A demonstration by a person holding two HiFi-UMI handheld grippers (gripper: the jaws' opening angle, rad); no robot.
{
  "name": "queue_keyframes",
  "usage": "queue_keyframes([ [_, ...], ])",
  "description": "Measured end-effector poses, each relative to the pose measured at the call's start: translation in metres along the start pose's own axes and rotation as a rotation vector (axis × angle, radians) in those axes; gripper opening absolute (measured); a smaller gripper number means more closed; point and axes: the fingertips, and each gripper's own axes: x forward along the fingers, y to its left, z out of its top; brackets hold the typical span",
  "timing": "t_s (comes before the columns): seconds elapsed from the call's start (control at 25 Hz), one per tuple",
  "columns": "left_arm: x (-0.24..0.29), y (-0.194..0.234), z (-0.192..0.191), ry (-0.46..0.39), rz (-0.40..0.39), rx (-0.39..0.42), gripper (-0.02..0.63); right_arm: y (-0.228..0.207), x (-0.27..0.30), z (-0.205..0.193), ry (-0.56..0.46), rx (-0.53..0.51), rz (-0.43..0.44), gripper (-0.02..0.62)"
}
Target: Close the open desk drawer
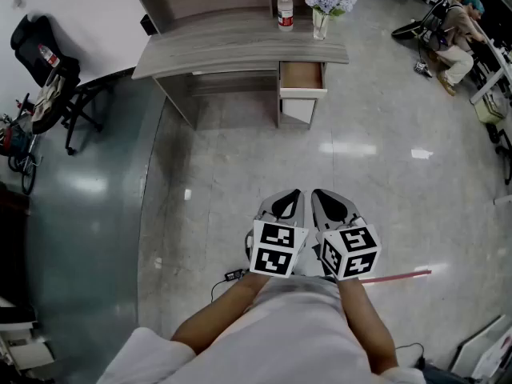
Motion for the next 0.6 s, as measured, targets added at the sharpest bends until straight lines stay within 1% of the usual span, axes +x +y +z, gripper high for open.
queue_keyframes([
  [0.32, -0.003, 0.020, 0.001, 0.004, -0.005, -0.001, 0.005, 0.002, 0.017, 0.003, 0.012, 0.029, -0.033, 0.003],
  [0.6, -0.006, 0.041, 0.009, -0.011, -0.008, -0.007, 0.005, 0.015, 0.029, 0.016, 0.015, 0.001, 0.001, 0.003],
])
